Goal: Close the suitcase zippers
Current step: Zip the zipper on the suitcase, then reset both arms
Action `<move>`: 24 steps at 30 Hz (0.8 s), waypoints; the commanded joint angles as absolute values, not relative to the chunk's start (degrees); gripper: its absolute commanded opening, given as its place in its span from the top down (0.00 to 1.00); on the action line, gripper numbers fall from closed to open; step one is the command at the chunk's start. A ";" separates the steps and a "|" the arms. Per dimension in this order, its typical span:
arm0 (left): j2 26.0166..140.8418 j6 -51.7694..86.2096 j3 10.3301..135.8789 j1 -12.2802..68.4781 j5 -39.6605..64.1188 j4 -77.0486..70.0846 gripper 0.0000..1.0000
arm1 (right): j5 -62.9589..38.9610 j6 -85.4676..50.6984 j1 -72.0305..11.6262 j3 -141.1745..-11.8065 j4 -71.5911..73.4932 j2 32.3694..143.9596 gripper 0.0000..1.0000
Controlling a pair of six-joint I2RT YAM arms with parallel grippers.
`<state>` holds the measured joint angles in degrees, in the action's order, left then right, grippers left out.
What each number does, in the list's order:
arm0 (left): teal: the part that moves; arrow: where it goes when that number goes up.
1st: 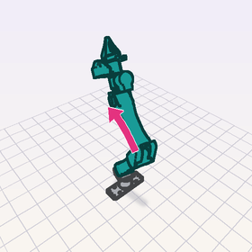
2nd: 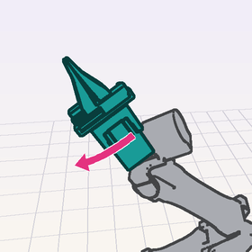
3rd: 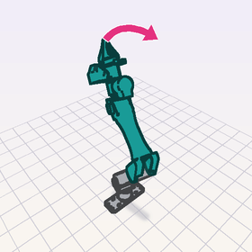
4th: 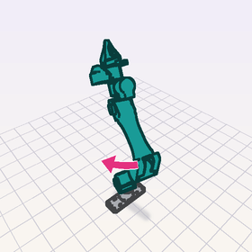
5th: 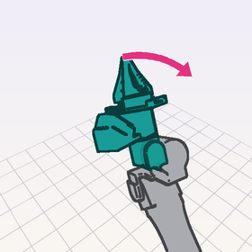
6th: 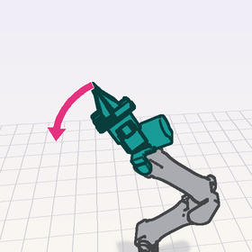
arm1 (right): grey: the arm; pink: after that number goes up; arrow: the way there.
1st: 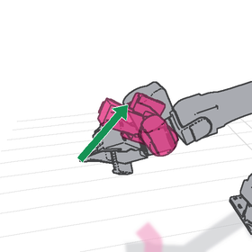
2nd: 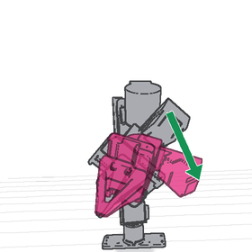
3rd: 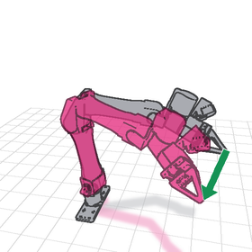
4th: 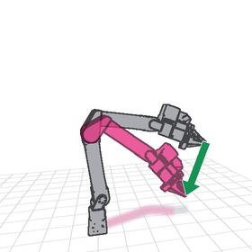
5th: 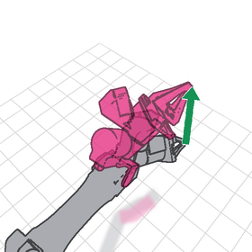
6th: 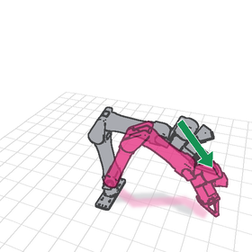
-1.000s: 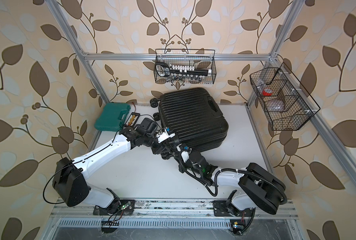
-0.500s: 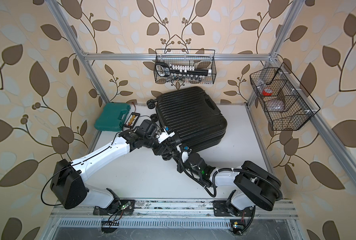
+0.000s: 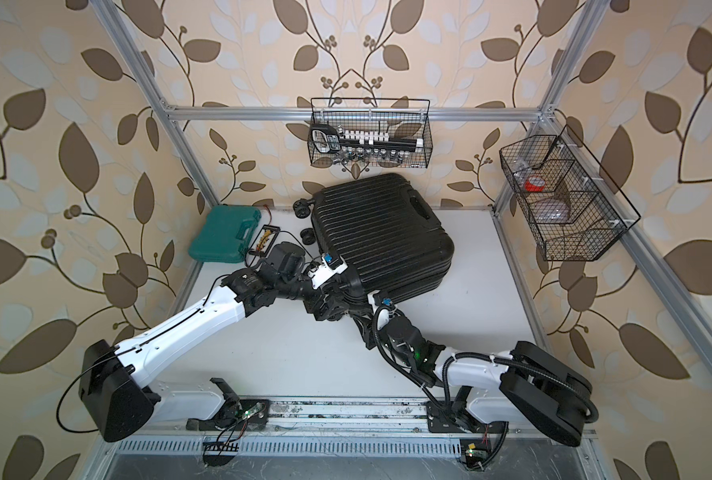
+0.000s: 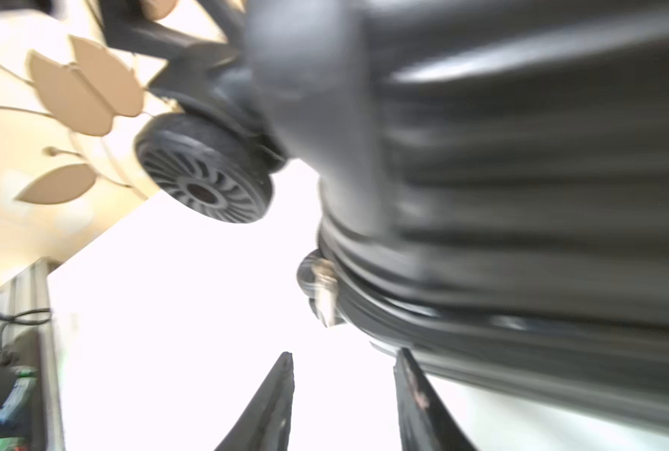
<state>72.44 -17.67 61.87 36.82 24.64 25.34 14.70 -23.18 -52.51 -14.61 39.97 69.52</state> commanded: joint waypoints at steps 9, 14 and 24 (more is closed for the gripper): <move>61.60 2.48 58.64 35.30 -27.17 13.60 0.01 | 51.57 -33.38 -52.77 -10.20 13.64 43.86 0.43; 62.92 18.31 58.47 25.52 -37.93 23.61 0.01 | 58.05 -34.51 -47.10 -12.50 8.25 41.84 0.35; 61.73 19.90 38.34 15.18 -42.98 2.93 0.01 | 41.27 -34.66 -22.26 -16.28 10.18 47.93 0.29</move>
<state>62.70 20.80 42.04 15.90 -39.59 14.28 47.00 -34.06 -26.17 -14.13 9.89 47.11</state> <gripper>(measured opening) 0.990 0.707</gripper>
